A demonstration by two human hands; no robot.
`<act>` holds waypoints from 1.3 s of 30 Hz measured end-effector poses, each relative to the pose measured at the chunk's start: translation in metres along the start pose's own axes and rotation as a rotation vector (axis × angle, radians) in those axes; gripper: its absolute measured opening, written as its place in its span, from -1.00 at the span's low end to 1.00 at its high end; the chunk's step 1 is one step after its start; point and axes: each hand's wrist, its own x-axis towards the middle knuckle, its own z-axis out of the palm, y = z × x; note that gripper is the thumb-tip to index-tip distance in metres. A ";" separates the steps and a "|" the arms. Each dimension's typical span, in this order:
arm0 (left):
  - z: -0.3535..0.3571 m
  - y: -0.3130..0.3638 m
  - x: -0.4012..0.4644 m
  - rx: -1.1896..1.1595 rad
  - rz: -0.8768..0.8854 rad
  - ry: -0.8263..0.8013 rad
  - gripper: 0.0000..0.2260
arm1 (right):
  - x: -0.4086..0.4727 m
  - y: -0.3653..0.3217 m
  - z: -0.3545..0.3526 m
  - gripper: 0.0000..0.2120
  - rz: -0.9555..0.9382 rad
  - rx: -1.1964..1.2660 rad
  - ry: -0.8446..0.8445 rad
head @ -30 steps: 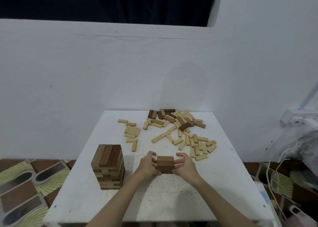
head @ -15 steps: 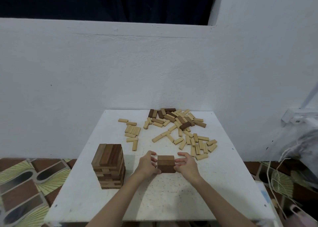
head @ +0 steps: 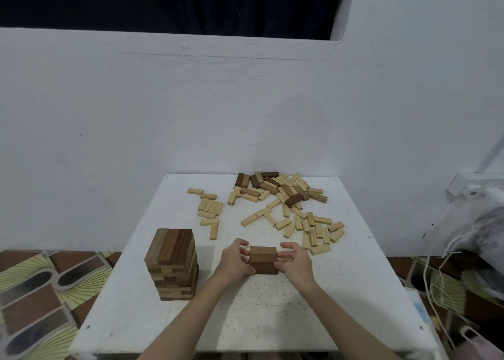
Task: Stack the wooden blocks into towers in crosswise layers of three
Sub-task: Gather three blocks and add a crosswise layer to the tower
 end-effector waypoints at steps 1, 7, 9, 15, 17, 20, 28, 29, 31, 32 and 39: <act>0.000 0.000 0.000 -0.002 0.001 0.002 -0.40 | 0.000 0.000 0.000 -0.57 0.001 0.004 0.003; 0.001 -0.001 -0.001 -0.018 0.004 0.029 -0.40 | 0.001 0.000 0.002 -0.58 0.010 0.024 0.021; 0.002 -0.001 -0.001 -0.025 0.004 0.031 -0.40 | 0.000 0.000 0.003 -0.60 0.008 0.025 0.030; 0.001 0.000 -0.003 -0.030 0.007 0.033 -0.42 | 0.001 0.000 0.004 -0.59 0.015 0.027 0.052; 0.001 0.000 -0.003 -0.033 0.004 0.034 -0.42 | 0.000 0.000 0.004 -0.60 0.018 0.034 0.053; 0.001 0.000 -0.003 -0.038 0.002 0.039 -0.42 | 0.000 0.000 0.003 -0.61 0.023 0.038 0.058; 0.002 0.001 -0.003 -0.039 -0.002 0.054 -0.44 | 0.000 0.000 0.006 -0.64 0.029 0.018 0.078; 0.002 0.001 -0.004 -0.035 0.002 0.057 -0.45 | 0.001 0.000 0.006 -0.63 0.029 0.017 0.083; 0.003 0.001 -0.004 -0.031 0.007 0.063 -0.45 | 0.001 0.001 0.006 -0.63 0.034 0.025 0.090; 0.003 0.001 -0.004 -0.030 0.007 0.064 -0.45 | 0.000 0.001 0.006 -0.63 0.040 0.035 0.093; 0.002 0.002 -0.005 -0.033 0.004 0.069 -0.45 | 0.001 0.002 0.004 -0.63 0.069 0.088 0.085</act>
